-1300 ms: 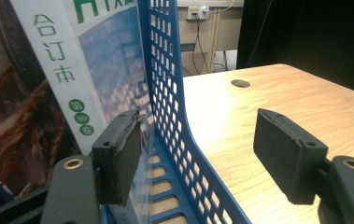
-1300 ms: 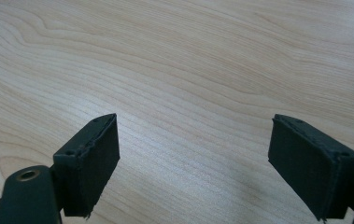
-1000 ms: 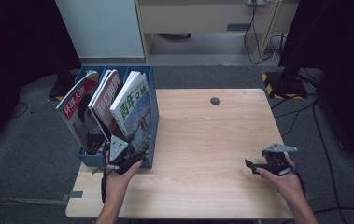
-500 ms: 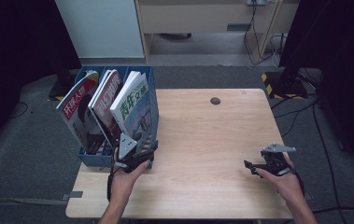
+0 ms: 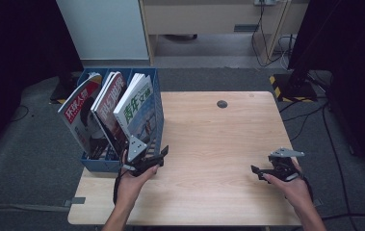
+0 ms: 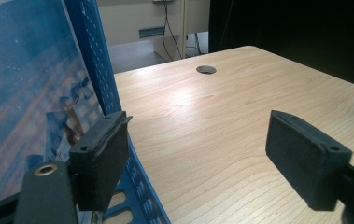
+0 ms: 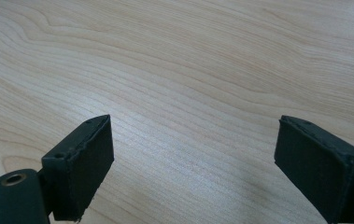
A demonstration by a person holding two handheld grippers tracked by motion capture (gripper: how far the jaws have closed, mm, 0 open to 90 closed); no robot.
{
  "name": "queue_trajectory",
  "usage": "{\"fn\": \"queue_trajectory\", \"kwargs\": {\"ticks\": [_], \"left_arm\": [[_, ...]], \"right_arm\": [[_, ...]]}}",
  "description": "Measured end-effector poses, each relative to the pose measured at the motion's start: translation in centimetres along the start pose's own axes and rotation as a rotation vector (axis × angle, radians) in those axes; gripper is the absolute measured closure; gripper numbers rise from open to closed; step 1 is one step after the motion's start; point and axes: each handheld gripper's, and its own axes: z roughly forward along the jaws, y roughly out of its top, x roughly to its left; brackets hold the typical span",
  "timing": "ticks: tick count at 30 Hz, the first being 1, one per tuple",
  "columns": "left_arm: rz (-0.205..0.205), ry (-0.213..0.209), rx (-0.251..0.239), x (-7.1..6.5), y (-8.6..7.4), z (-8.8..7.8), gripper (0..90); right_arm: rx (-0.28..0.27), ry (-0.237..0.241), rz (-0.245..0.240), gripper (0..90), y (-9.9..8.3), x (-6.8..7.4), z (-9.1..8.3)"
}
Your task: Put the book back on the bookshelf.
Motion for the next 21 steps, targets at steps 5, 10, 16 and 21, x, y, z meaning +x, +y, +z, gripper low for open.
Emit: {"fn": "queue_trajectory", "kwargs": {"ticks": [5, 10, 16, 21], "left_arm": [[-0.003, -0.012, 0.01, -0.3, 0.0, 0.3, 18.9], [-0.008, -0.022, 0.014, -0.5, 0.0, 0.3, 18.6], [0.005, -0.034, 0.024, -0.8, 0.1, 0.6, 18.6], [0.012, -0.06, 0.042, -1.7, 0.3, 1.4, 17.4]], "right_arm": [[-0.002, -0.002, -0.006, 12.2, 0.0, 0.0, 0.1], [-0.007, -0.001, -0.004, 12.3, 0.0, 0.0, 0.0], [-0.004, -0.001, -0.006, 12.3, 0.0, -0.1, -0.1], [-0.008, -0.001, -0.008, 12.3, 0.0, 0.0, -0.1]]}}
